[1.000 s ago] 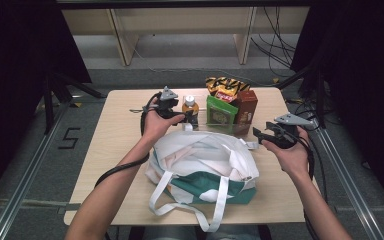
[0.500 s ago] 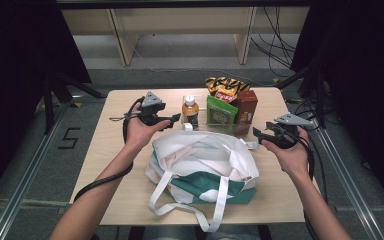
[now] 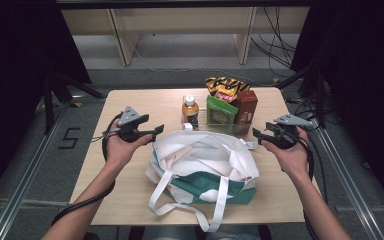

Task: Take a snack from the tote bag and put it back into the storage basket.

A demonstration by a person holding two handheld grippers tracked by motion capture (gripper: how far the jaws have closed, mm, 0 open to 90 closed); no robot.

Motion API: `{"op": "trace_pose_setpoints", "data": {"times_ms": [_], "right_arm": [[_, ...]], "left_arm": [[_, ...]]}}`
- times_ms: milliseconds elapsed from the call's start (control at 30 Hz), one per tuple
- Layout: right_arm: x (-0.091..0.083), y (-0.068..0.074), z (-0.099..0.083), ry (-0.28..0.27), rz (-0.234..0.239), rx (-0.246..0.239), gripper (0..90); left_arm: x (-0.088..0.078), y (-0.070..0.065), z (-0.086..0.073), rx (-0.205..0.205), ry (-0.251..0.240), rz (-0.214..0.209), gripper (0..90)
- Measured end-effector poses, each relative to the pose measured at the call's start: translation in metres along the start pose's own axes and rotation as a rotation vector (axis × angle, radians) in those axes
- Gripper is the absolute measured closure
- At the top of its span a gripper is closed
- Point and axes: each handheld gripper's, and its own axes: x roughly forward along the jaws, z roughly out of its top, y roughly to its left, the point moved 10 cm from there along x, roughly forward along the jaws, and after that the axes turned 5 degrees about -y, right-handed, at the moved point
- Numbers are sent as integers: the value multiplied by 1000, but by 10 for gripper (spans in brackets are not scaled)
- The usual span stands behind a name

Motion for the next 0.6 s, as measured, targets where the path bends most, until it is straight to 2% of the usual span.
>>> {"op": "trace_pose_setpoints", "data": {"times_ms": [200,333,400,500,600], "right_arm": [[0,2,-2,10,-12,29,423],[0,1,-1,3,-2,2,423],[0,3,-3,10,0,21,422],[3,-1,-3,1,10,-11,422],[4,-1,-3,-1,19,-4,422]], "left_arm": [[-20,3,-15,-25,-40,11,270],[-32,3,-24,-35,-67,32,270],[-36,5,-27,-40,-80,46,270],[-41,6,-31,-59,-90,61,268],[-42,6,-32,-61,-91,65,267]]}}
